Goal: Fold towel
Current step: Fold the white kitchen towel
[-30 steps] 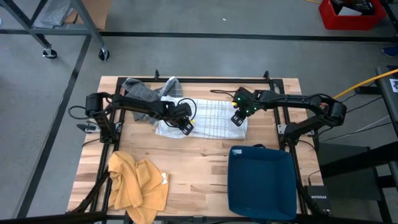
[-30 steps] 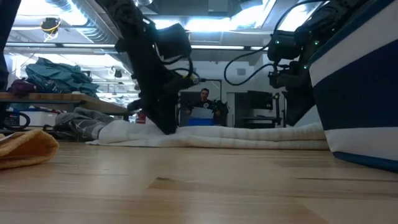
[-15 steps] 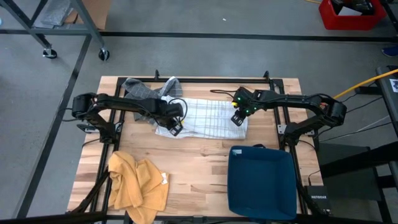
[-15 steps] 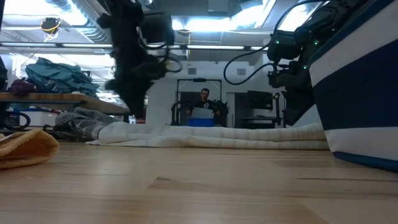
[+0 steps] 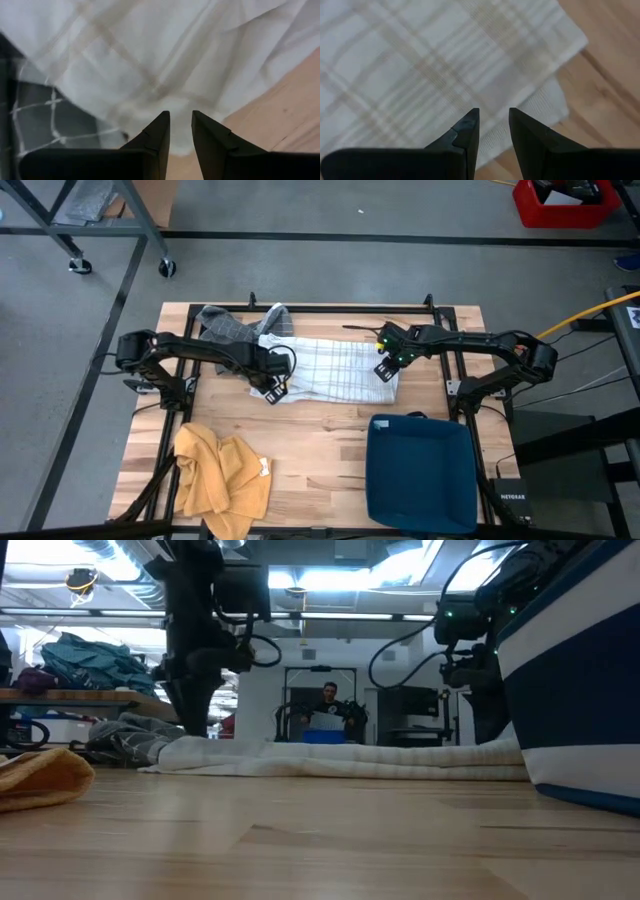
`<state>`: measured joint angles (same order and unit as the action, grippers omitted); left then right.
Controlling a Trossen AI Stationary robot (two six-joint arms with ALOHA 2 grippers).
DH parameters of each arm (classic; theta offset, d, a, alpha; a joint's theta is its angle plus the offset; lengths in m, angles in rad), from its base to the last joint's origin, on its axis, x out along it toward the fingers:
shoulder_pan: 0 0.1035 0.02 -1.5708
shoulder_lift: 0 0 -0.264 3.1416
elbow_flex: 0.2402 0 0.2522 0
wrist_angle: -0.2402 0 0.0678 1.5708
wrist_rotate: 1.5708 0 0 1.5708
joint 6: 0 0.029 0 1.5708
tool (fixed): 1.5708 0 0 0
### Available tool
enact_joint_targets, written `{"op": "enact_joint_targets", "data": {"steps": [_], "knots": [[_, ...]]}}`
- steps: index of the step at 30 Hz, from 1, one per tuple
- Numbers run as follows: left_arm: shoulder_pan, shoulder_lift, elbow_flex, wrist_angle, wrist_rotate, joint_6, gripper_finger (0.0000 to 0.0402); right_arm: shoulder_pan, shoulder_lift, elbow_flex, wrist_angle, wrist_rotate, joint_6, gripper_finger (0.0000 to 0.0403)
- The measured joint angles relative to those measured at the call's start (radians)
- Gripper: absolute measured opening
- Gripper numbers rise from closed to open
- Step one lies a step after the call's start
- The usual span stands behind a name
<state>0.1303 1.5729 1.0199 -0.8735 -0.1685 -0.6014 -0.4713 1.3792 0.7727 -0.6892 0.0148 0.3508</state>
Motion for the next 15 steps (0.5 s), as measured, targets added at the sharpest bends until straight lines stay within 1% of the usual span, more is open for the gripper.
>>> {"op": "enact_joint_targets", "data": {"steps": [4,8,12,15], "knots": [[0.0,0.03,0.0,0.054,-0.025,0.001,0.0072,0.001,0.0,0.0,-0.004,-0.031,0.063,0.011],[0.0,0.058,0.0,0.075,-0.034,0.023,0.0072,0.001,0.0,-0.007,0.0,-0.033,0.09,0.011],[-0.002,0.09,0.0,0.074,-0.029,0.027,0.0072,0.001,0.0,-0.042,0.019,-0.013,0.092,0.011],[-0.012,0.108,-0.001,0.075,-0.018,0.027,0.0072,0.0,0.0,-0.075,0.048,0.012,0.121,0.011]]}}
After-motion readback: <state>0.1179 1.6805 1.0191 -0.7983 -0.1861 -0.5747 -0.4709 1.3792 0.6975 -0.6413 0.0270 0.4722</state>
